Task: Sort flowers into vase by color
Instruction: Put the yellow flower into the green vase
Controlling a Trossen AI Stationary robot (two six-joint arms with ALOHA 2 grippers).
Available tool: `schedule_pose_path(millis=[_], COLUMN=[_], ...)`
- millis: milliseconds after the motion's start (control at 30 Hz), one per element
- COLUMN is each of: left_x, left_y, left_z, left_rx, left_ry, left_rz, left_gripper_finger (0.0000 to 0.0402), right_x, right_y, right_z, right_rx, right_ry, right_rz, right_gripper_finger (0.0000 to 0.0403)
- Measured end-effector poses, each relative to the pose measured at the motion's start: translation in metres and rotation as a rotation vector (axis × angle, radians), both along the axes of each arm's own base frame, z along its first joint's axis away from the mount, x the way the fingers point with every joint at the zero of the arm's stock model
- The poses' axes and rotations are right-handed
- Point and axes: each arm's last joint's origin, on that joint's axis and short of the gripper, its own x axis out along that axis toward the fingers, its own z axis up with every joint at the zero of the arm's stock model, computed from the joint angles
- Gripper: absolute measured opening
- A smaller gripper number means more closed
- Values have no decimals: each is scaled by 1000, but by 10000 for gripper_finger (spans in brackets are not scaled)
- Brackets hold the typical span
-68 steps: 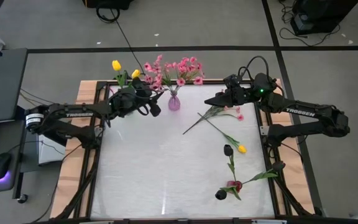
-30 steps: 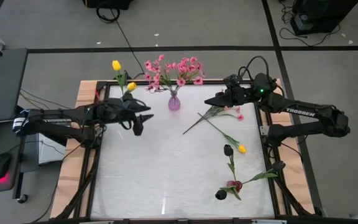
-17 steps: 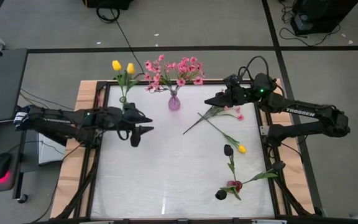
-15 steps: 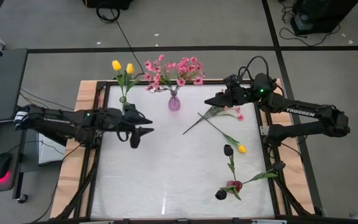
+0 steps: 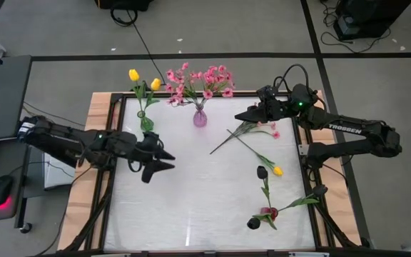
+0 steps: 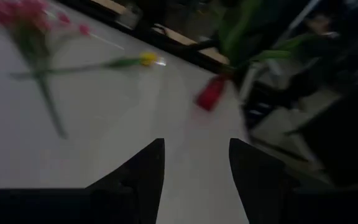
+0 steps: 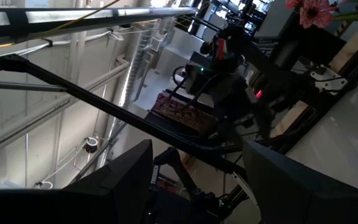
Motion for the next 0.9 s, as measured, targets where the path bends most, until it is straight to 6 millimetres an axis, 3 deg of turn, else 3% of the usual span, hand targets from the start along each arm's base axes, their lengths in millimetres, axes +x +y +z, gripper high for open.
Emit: schedule_pose_path(millis=[400, 900], left_x=[-7, -8], left_y=[-34, -36], left_z=[8, 8], left_rx=[-294, -334], left_ry=[-19, -15], left_rz=[-105, -63], left_gripper_finger=[185, 185], right_x=[0, 0], right_y=[0, -1], right_z=[0, 0], right_rx=[0, 81], right_ry=[0, 14], right_rz=[0, -11], right_gripper_finger=[258, 258])
